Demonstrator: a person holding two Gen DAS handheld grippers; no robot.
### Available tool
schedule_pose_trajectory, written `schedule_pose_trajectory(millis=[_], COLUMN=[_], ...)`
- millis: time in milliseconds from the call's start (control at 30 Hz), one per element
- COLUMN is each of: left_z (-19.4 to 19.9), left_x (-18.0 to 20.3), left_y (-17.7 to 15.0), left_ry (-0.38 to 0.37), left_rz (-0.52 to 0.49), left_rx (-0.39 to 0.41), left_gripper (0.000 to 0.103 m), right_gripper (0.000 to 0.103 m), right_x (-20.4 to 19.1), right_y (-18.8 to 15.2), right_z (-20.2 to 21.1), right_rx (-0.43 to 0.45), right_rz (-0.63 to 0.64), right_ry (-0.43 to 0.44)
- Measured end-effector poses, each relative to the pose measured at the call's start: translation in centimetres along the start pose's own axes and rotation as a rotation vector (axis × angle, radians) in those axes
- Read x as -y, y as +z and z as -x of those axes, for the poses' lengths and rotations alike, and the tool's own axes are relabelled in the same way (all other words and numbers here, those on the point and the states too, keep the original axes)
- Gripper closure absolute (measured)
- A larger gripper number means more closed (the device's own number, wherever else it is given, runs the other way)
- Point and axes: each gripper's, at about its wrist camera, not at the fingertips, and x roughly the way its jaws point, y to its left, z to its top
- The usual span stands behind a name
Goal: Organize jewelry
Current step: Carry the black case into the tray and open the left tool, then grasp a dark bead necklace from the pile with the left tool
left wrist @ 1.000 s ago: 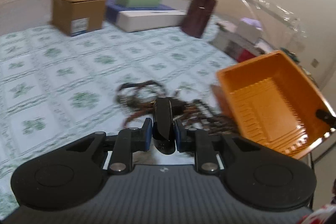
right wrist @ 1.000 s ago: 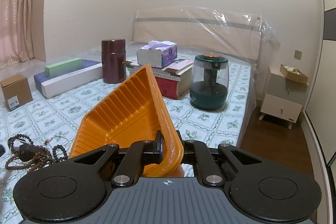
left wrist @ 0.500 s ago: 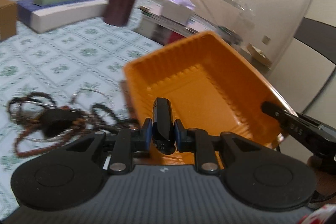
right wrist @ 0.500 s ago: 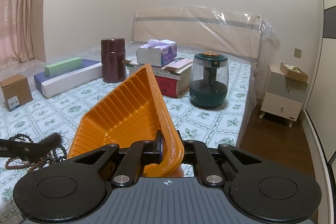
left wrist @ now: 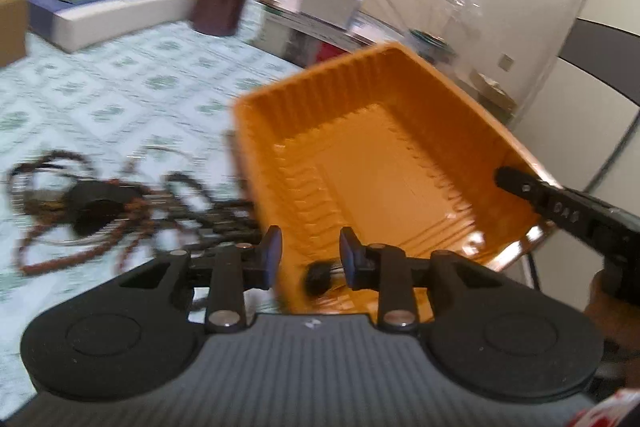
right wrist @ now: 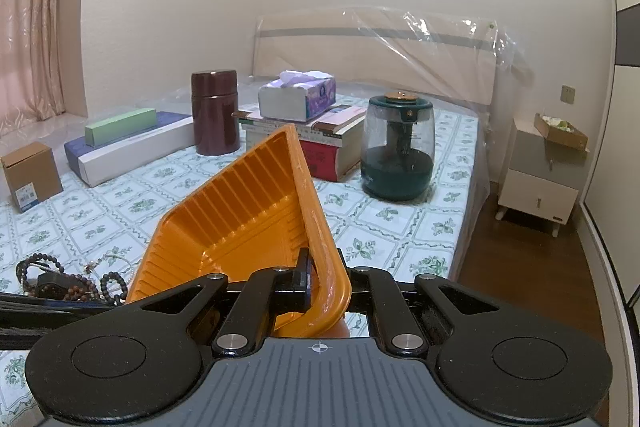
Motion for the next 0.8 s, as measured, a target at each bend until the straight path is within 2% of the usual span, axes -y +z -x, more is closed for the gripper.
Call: schedule_pose_trajectory(millis=[200,367,500,800], left_z=[3.6,4.9,4.8,1.2], left_x=[-4.4,-7.5,-8.6,-6.6], left_y=[-1.5,-2.5,-2.9,-2.7], left_ry=[0.183,0.290,0.317,0.244], left_rz=[0.027,0.044,0.035,-0.065], left_rx=[0.033,0.029,0.027,-0.003], left_gripper=[0.074,0.074,0.074,0.074], right_gripper=[0.095,0.095,0.095,0.095], right_x=[0.1,0.1,0.1,0.2], right_y=[-0.3,-0.4,-0.3,-0.2], right_z=[0.1,0.2,0.2,0.3], right_rx=[-0.001,-0.003,-0.002,-0.003], right_rz=[-0.006,-0.012,-0.013,-0.008], right_ry=[-0.001,-0.003,-0.002,-0.005])
